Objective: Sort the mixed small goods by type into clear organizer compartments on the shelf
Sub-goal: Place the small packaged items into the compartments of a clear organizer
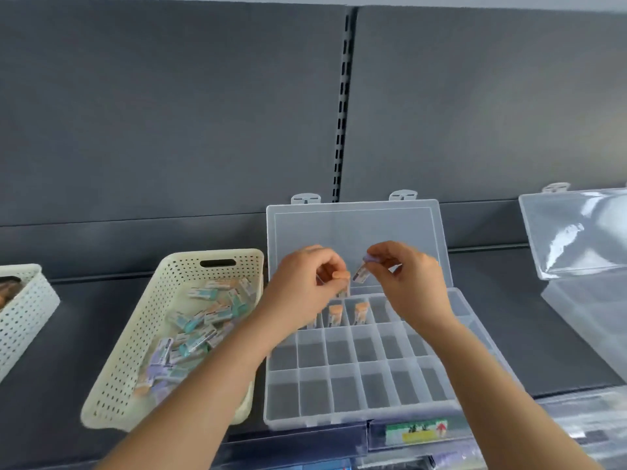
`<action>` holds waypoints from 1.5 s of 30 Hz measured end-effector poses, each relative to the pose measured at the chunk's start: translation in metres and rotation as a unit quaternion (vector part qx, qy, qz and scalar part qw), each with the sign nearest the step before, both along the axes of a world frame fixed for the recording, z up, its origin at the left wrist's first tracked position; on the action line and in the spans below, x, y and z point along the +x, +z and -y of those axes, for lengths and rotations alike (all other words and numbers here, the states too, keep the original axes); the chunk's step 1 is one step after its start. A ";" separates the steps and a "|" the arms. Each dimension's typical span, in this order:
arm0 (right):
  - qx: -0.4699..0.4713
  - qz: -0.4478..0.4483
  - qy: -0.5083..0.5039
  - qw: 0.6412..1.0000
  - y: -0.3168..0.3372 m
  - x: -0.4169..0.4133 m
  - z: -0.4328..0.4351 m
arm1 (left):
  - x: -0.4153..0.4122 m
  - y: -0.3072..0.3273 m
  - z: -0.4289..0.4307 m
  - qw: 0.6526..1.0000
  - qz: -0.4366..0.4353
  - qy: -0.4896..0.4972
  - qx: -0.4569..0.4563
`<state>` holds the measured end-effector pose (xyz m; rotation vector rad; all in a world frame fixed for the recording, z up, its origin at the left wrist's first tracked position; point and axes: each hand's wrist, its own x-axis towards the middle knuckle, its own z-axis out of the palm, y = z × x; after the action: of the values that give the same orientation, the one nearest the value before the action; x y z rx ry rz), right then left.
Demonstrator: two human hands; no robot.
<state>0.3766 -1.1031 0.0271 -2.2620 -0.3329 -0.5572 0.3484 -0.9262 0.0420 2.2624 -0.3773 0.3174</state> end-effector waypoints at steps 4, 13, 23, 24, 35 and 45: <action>-0.066 -0.018 -0.011 0.998 -0.005 0.003 0.045 | 0.015 -0.007 0.048 0.998 0.014 -0.010 0.058; -0.165 -0.073 0.057 0.982 -0.033 0.017 0.094 | 0.032 -0.036 0.106 0.961 0.021 0.057 0.270; -0.224 -0.085 0.099 0.966 -0.052 0.031 0.096 | 0.033 -0.045 0.110 0.927 0.007 0.102 0.362; -0.231 -0.082 0.098 0.965 -0.053 0.031 0.095 | 0.033 -0.046 0.111 0.924 0.002 0.099 0.370; -0.263 -0.085 0.085 0.957 -0.061 0.031 0.095 | 0.037 -0.059 0.109 0.928 -0.012 0.053 0.368; -0.247 -0.052 0.065 0.965 -0.046 0.028 0.076 | 0.032 -0.044 0.083 0.938 0.005 0.045 0.344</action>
<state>0.4045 -1.1792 -0.0194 -2.7083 -0.6182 -0.3052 0.3808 -1.0090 -0.0023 2.9737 -0.4382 0.2676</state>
